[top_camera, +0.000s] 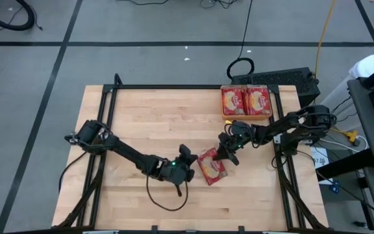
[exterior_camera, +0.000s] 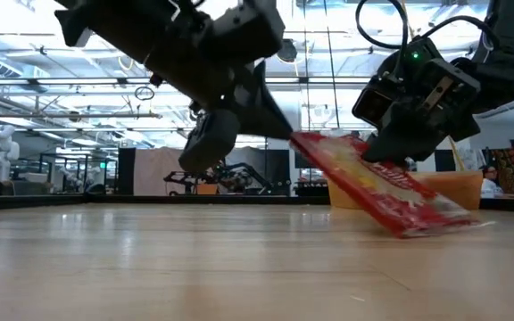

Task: Sort popcorn bags into baskets
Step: Put the red popcorn bag into the orange bin

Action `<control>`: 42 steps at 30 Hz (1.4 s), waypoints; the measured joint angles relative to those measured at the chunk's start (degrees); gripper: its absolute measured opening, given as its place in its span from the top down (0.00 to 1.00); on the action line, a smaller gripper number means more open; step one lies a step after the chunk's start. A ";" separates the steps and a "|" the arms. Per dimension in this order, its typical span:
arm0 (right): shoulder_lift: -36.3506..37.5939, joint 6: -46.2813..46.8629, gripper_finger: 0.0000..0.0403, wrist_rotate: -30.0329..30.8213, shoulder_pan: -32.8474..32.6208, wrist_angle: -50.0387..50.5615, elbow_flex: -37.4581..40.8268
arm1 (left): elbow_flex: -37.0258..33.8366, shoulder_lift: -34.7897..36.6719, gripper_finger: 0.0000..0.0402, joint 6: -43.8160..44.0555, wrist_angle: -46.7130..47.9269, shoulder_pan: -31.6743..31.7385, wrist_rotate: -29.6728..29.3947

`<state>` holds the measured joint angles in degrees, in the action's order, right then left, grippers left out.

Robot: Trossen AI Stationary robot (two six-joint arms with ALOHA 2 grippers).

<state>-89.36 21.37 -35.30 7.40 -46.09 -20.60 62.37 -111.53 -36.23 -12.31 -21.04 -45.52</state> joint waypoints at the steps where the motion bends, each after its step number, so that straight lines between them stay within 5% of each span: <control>1: 0.01 0.00 0.95 1.06 -0.02 0.03 0.00 | 0.00 0.00 0.87 3.10 1.02 0.40 -0.02; 9: 7.49 4.51 0.95 14.67 -0.71 7.38 -0.02 | 0.00 1.29 0.52 16.70 10.67 1.70 0.45; 14: 17.24 2.97 0.98 23.99 -3.60 20.11 -0.02 | 0.00 7.21 0.41 26.60 18.48 4.35 6.09; 21: 25.40 3.37 0.97 42.11 -11.22 24.88 -0.02 | 0.04 12.07 0.40 43.56 15.41 11.65 14.09; 27: 25.75 3.64 0.97 47.60 -16.66 24.30 -0.02 | 0.02 10.20 0.40 48.29 4.57 16.49 37.09; 38: 25.73 3.11 0.97 47.55 -19.21 22.70 -0.02 | -0.02 1.71 0.41 46.25 -12.19 17.03 40.83; 42: 25.73 1.82 0.97 47.52 -19.19 22.61 -0.02 | -0.02 -0.28 0.57 43.69 -16.85 16.91 42.59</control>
<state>-63.64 23.19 12.21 -11.79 -23.47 -20.62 62.35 -111.80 7.47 -29.16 -4.13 -2.93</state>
